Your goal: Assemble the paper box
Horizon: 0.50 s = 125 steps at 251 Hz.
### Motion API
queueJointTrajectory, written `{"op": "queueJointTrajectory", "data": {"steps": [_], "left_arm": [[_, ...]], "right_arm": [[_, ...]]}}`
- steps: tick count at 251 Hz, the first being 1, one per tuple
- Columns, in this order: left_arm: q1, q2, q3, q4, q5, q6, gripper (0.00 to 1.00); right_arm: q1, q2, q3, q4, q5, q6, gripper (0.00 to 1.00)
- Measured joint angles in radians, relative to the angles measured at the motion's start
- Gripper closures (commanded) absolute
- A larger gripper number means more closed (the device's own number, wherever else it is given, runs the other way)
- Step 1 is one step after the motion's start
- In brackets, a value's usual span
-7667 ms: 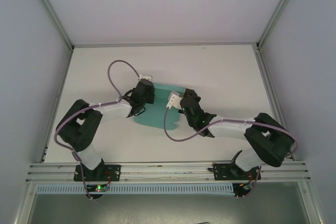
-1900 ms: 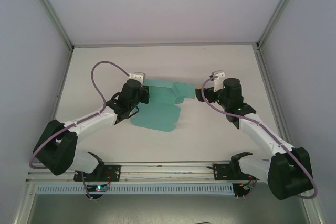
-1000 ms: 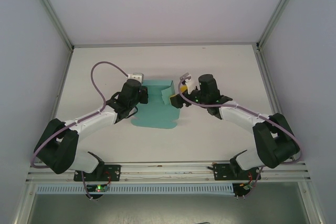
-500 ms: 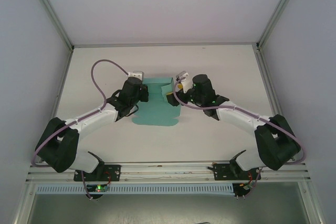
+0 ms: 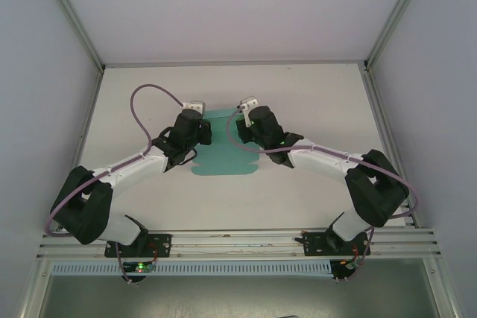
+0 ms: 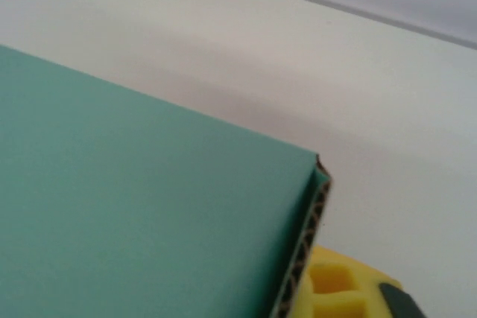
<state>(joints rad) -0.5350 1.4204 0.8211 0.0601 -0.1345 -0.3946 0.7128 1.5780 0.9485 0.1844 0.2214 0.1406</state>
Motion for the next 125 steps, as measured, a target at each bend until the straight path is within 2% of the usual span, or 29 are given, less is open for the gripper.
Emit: {"op": "queueJointTrajectory", "data": {"steps": [15,78,95,125], "left_arm": [[0.000,0.000,0.005,-0.002,-0.004,-0.010,1.00],[0.001,0.000,0.050,-0.056,-0.044,-0.056,1.00],[0.001,0.000,0.053,-0.068,-0.046,-0.061,1.00],[-0.001,0.000,0.058,-0.081,-0.043,-0.063,1.00]], "right_arm": [[0.011,0.014,0.025,-0.024,0.045,0.014,1.00],[0.042,0.084,0.161,-0.146,0.194,0.026,1.00],[0.045,0.087,0.168,-0.161,0.202,0.019,0.83],[0.043,0.085,0.161,-0.165,0.188,-0.019,0.76]]}}
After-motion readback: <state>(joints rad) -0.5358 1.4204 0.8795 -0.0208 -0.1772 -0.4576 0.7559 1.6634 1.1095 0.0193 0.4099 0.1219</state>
